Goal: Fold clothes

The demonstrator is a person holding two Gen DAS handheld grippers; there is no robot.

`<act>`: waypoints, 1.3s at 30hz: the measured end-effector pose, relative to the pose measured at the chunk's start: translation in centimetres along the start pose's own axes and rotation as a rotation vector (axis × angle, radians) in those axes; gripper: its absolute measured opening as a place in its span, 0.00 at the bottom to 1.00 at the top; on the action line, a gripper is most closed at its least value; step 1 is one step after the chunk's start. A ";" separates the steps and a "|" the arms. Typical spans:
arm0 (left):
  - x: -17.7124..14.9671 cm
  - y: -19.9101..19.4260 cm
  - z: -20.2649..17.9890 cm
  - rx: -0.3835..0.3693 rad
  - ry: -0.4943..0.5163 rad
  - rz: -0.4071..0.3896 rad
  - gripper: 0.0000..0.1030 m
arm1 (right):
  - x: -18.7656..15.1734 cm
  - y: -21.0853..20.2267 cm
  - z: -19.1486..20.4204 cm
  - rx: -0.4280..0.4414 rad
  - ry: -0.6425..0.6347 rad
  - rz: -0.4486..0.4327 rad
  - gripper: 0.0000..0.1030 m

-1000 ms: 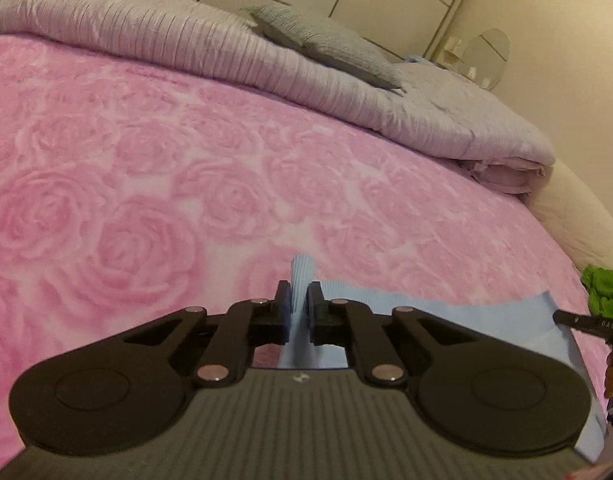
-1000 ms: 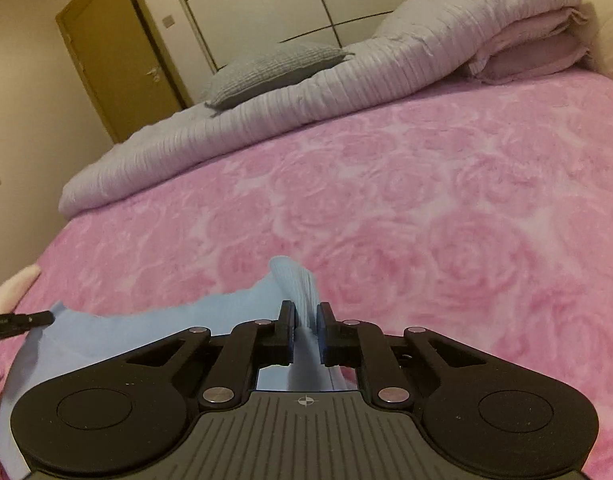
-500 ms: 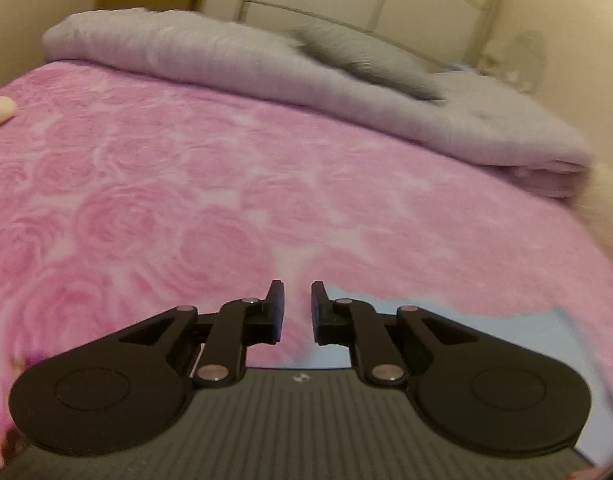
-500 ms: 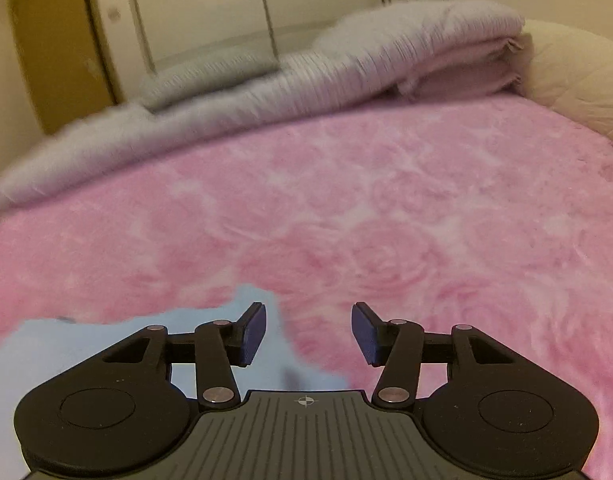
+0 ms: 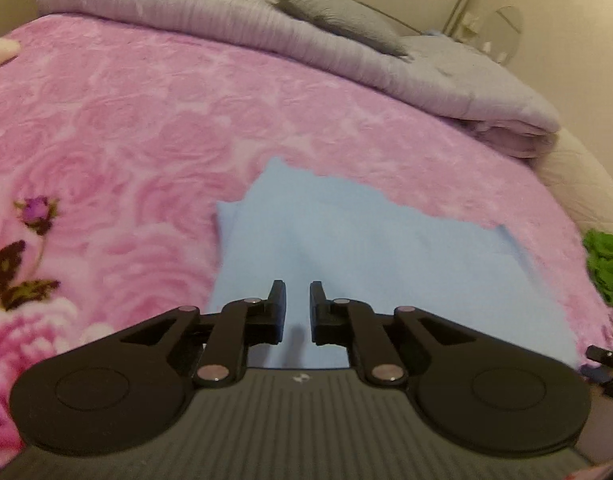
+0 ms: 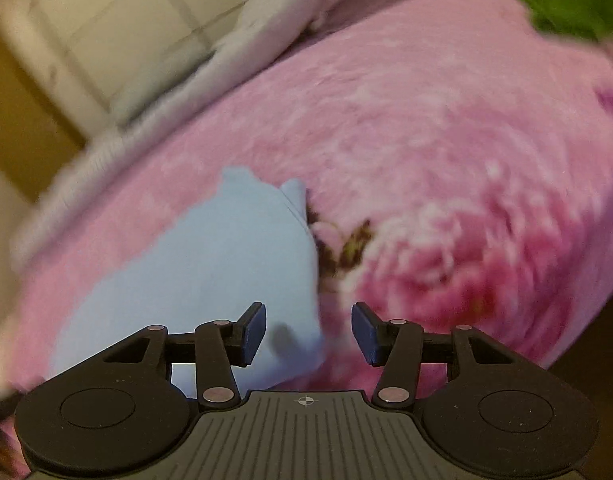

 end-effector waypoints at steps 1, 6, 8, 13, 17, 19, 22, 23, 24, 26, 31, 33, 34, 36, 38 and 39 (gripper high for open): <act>-0.2 -0.5 -0.7 -0.020 0.002 -0.002 0.07 | -0.6 -0.4 -0.4 0.063 0.105 0.005 0.50; -1.9 -1.1 -4.3 -0.120 0.009 0.022 0.07 | -3.5 1.1 -2.1 0.230 0.502 0.018 0.51; -2.5 -0.5 -5.1 -0.136 0.019 0.040 0.07 | -3.5 2.2 -2.3 0.226 0.542 -0.003 0.51; -4.2 1.5 -6.0 -0.142 0.039 0.107 0.08 | -2.5 4.3 -2.6 0.197 0.578 -0.086 0.50; -5.2 3.3 -5.4 -0.129 0.011 0.145 0.07 | -1.8 5.4 -2.0 0.122 0.510 -0.094 0.39; -5.1 3.2 -5.5 -0.134 0.018 0.145 0.07 | -1.4 5.8 -0.9 0.028 0.348 -0.047 0.21; -4.8 3.0 -5.3 -0.151 0.009 0.145 0.07 | -0.5 6.0 3.5 -0.099 -0.035 -0.037 0.18; -4.8 2.8 -5.0 -0.162 -0.010 0.143 0.07 | -0.2 5.9 5.6 -0.132 -0.190 -0.054 0.17; -4.7 2.5 -4.6 -0.169 -0.031 0.139 0.07 | 0.1 5.9 7.7 -0.165 -0.346 -0.071 0.17; -4.4 1.9 -3.7 -0.185 -0.073 0.131 0.07 | -0.6 6.0 13.3 -0.183 -0.686 -0.124 0.16; -4.1 0.2 -0.4 -0.216 -0.213 0.120 0.07 | -8.6 8.6 22.6 -0.037 -1.191 -0.080 0.16; -4.2 -0.3 0.9 -0.232 -0.275 0.121 0.07 | -12.3 10.9 23.5 -0.001 -1.310 0.001 0.16; -4.4 -0.5 1.4 -0.242 -0.301 0.126 0.07 | -13.9 12.1 23.1 0.003 -1.351 0.059 0.17; -4.6 -0.7 2.1 -0.260 -0.347 0.133 0.07 | -17.1 14.3 22.3 0.011 -1.431 0.176 0.22; -4.8 -0.8 2.7 -0.280 -0.388 0.139 0.07 | -19.2 14.7 21.7 -0.002 -1.533 0.200 0.34; -4.9 -0.8 3.0 -0.291 -0.410 0.142 0.07 | -19.6 14.6 21.5 -0.002 -1.566 0.200 0.36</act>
Point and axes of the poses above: each gripper's, at about its wrist camera, not at the fingertips, and y roughly the way its jaws point, z to its left, x to its top, the point moved 9 cm from there along y, roughly the way its jaws point, and after that the axes turned 7 degrees about x, right-handed, at the moved point
